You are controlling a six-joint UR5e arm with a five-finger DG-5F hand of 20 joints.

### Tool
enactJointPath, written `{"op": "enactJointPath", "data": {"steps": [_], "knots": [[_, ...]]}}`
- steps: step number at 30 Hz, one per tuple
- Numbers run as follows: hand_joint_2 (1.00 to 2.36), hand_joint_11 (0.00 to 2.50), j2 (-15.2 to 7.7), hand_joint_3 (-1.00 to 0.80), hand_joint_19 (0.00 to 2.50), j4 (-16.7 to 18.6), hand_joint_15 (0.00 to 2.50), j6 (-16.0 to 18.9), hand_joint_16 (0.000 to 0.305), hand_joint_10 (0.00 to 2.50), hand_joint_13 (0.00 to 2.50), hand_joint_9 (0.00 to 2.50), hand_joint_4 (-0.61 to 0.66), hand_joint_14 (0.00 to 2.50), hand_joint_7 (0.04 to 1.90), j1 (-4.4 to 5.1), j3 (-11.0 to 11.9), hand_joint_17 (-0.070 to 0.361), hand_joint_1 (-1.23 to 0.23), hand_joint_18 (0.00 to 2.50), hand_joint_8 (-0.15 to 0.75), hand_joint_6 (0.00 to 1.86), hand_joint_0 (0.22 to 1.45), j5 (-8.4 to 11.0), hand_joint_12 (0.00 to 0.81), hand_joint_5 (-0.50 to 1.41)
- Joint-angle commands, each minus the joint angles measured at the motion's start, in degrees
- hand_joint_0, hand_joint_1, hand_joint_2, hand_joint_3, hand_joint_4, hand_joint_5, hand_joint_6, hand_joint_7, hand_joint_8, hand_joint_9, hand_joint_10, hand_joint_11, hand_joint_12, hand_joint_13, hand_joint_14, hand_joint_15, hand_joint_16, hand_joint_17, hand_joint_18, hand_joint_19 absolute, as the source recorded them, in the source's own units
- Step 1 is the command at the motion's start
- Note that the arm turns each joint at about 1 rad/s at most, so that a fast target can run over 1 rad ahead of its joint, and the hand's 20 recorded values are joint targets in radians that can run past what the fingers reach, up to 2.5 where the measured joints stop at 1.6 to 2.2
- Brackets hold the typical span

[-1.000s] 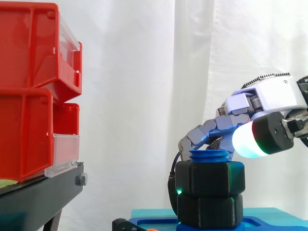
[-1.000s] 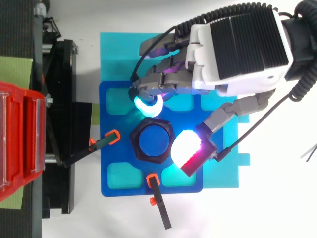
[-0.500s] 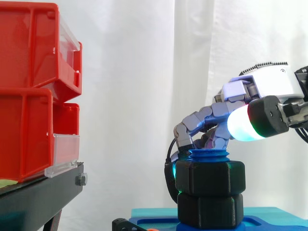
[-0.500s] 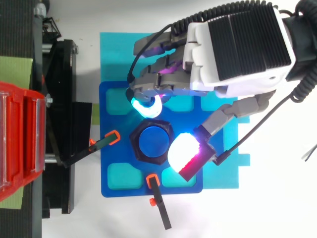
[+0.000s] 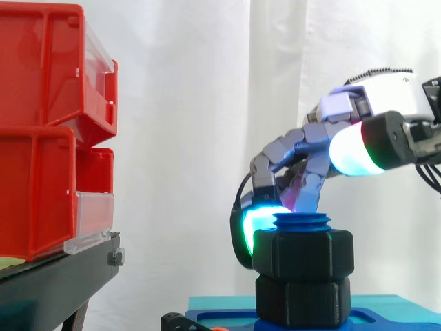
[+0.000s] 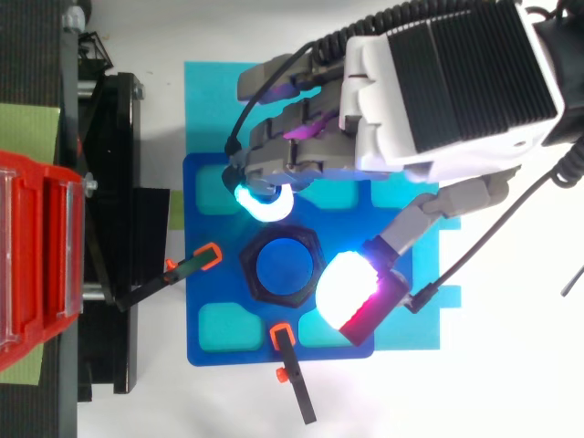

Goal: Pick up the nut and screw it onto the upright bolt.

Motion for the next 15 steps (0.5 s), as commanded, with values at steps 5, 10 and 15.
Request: {"op": "enactJointPath", "data": {"steps": [5, 10, 15], "knots": [[1.00, 0.00, 2.05, -0.50, 0.00, -4.74, 0.00, -2.29, 0.030, 0.00, 0.69, 0.91, 0.24, 0.00, 0.89, -1.21, 0.80, 0.068, -0.28, 0.35, 0.242, 0.50, 0.51, -0.94, 0.251, -0.08], [1.00, 0.00, 2.84, -0.50, 0.00, -4.56, 0.00, -2.64, 0.030, 0.00, 0.69, 0.91, 0.24, 0.00, 0.88, -1.91, 0.80, 0.068, -0.28, 0.35, 0.244, 0.50, 0.50, -1.11, 0.251, -0.08], [1.00, 0.00, 3.11, -0.50, 0.00, -4.82, 0.00, -2.82, 0.031, 0.00, 0.68, 0.91, 0.24, 0.00, 0.89, -2.97, 0.71, 0.069, -0.28, 0.34, 0.244, 0.50, 0.50, -1.11, 0.251, -0.08]]}}
